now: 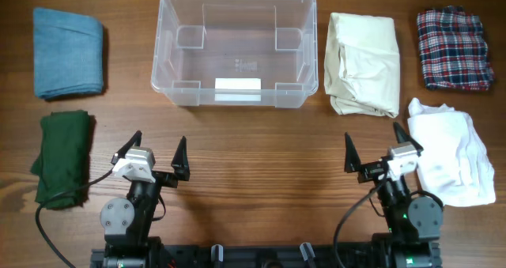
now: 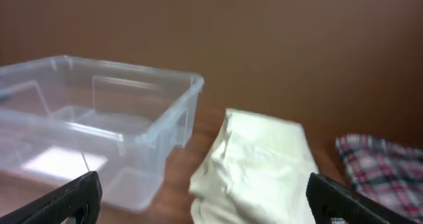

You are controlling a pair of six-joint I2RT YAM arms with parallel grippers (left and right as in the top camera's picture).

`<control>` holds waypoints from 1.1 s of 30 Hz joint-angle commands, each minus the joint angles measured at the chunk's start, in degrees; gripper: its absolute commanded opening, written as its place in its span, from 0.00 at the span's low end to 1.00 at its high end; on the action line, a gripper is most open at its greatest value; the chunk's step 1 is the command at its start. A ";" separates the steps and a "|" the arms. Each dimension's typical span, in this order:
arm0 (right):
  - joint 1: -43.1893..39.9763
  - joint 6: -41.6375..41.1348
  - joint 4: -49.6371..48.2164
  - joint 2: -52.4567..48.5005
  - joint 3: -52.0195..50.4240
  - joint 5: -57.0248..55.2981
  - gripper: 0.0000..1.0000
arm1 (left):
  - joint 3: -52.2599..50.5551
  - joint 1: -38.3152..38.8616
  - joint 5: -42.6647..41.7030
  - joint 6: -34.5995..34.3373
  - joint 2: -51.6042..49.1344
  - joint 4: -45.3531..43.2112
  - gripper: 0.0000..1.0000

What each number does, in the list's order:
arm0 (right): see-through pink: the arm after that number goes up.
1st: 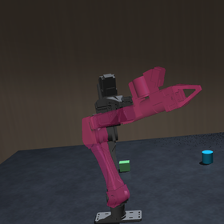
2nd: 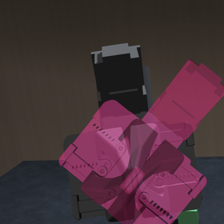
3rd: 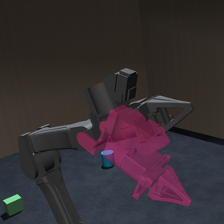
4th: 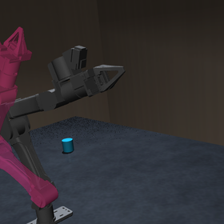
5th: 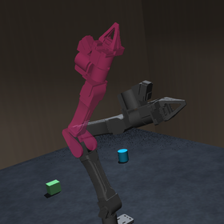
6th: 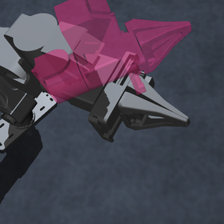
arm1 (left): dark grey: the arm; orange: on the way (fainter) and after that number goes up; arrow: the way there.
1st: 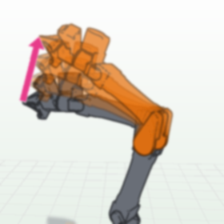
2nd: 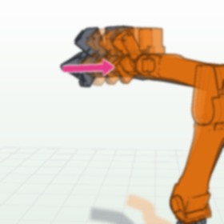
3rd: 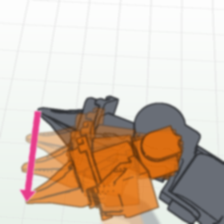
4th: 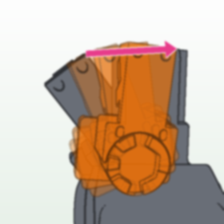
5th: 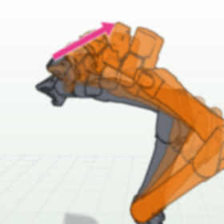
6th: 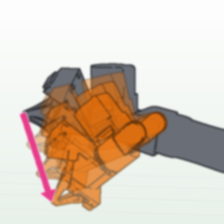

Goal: Pack container
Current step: 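Reach the right gripper over to the cream folded garment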

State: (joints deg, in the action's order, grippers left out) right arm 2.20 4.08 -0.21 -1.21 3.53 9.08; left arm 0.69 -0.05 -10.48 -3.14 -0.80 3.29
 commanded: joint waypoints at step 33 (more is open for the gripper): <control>-16.98 5.55 36.48 -83.17 77.53 21.44 1.00 | -0.37 0.33 0.50 -0.33 0.42 0.17 1.00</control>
State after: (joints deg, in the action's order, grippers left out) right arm -10.04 15.09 36.03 -79.53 79.77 28.62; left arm 0.69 -0.05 -10.48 -3.14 -0.80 3.31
